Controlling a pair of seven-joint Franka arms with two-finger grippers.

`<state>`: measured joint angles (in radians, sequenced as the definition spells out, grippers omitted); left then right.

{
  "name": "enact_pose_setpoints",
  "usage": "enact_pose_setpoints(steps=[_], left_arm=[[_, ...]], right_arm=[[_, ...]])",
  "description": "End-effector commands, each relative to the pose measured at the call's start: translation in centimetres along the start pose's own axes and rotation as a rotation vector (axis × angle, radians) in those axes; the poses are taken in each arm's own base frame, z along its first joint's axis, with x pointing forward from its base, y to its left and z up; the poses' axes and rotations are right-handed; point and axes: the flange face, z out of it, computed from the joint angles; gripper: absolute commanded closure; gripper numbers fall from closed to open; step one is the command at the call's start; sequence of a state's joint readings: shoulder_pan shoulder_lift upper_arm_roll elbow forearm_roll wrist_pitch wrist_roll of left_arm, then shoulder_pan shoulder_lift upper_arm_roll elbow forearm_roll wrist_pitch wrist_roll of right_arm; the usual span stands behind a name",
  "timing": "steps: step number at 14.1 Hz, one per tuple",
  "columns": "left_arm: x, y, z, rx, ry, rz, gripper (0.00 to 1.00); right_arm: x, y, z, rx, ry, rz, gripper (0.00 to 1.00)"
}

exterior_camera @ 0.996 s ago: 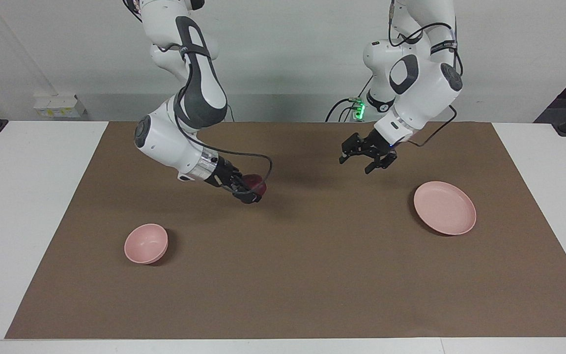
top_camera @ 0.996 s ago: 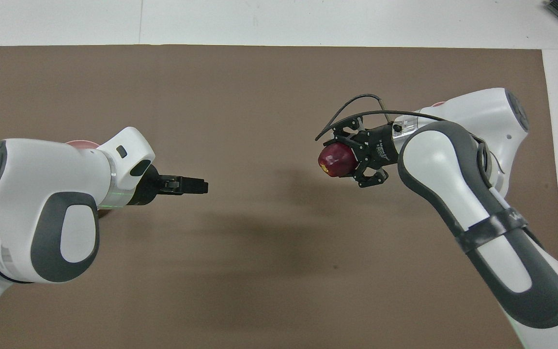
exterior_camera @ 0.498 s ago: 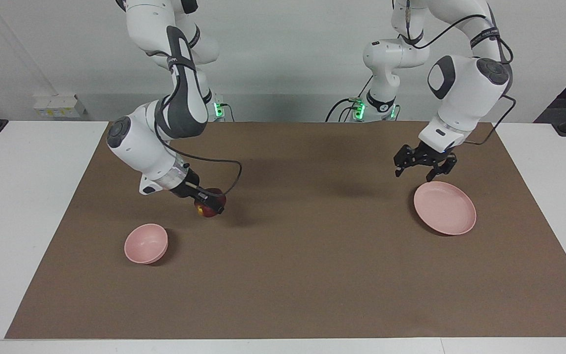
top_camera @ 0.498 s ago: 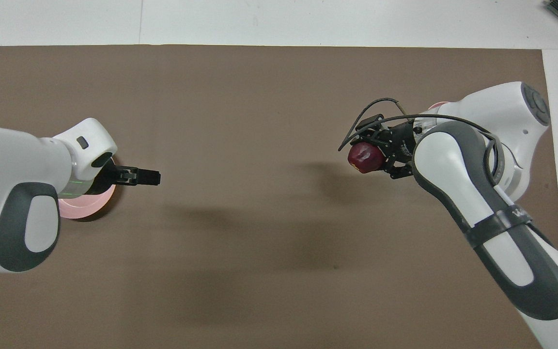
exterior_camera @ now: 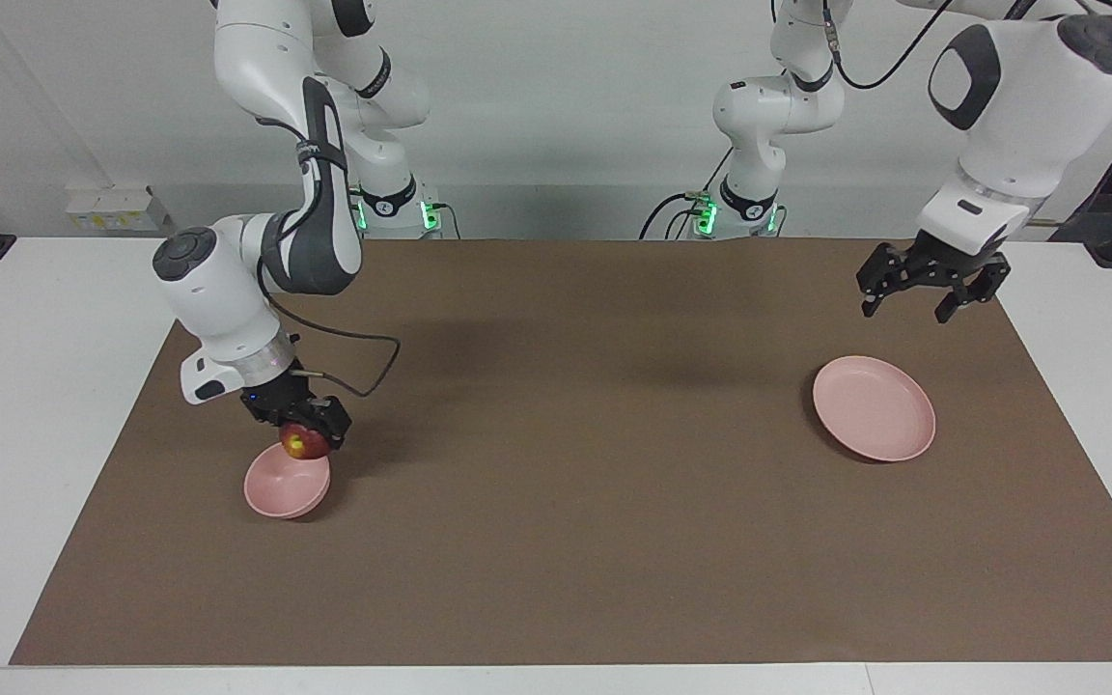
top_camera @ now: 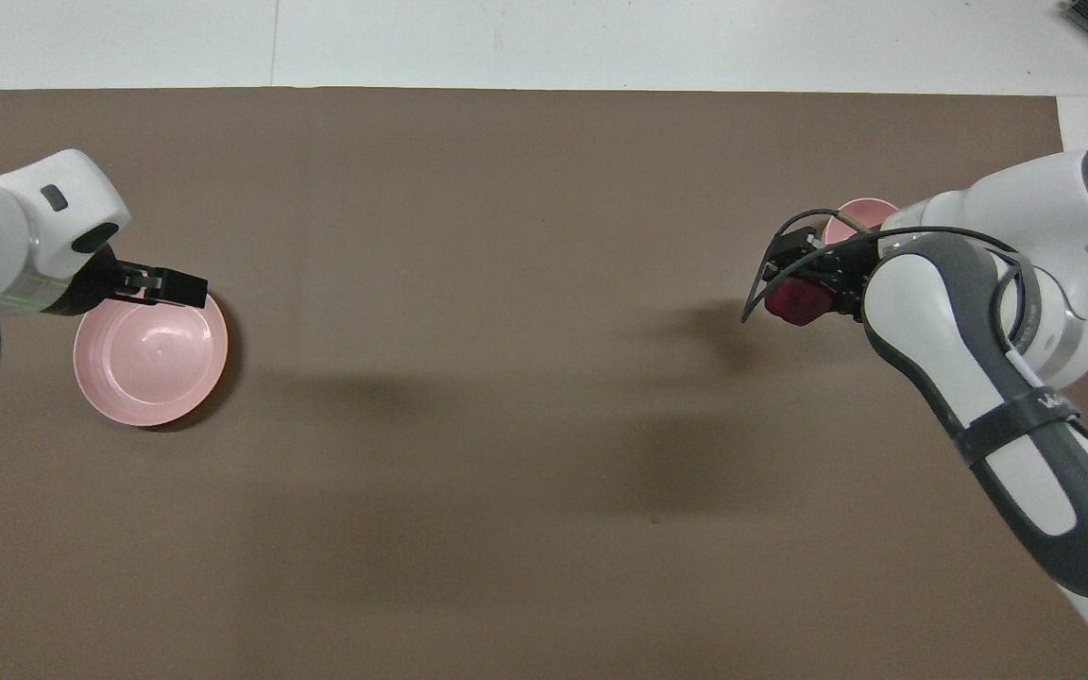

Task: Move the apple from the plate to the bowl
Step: 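Lower the apple into the small pink cup with the right gripper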

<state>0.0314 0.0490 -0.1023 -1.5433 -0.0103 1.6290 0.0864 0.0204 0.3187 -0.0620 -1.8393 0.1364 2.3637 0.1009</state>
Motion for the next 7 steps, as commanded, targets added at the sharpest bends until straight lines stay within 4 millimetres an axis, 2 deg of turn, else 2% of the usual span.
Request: enact_pose_setpoints(steps=[1,2,3,5,7], left_arm=[[-1.3,-0.3,-3.5,0.024,-0.038,-0.003,0.00],[-2.3,-0.9,-4.8,0.025,-0.027,-0.015,0.00],[-3.6,-0.2,-6.7,0.023,0.000,0.001,0.00],[-5.0,-0.7,-6.7,0.018,-0.017,-0.003,0.00],[-5.2,-0.9,-6.3,0.016,-0.026,-0.003,0.00]], right_arm=[[1.2,0.6,-0.1,-0.032,0.119,-0.104,1.00],[1.4,0.3,0.0,-0.031,0.136,-0.110,1.00],[1.4,0.4,0.5,-0.030,0.136,-0.103,1.00],[1.3,0.9,3.0,-0.037,0.129,-0.104,1.00],[0.8,1.6,4.5,-0.042,0.122,-0.099,1.00]])
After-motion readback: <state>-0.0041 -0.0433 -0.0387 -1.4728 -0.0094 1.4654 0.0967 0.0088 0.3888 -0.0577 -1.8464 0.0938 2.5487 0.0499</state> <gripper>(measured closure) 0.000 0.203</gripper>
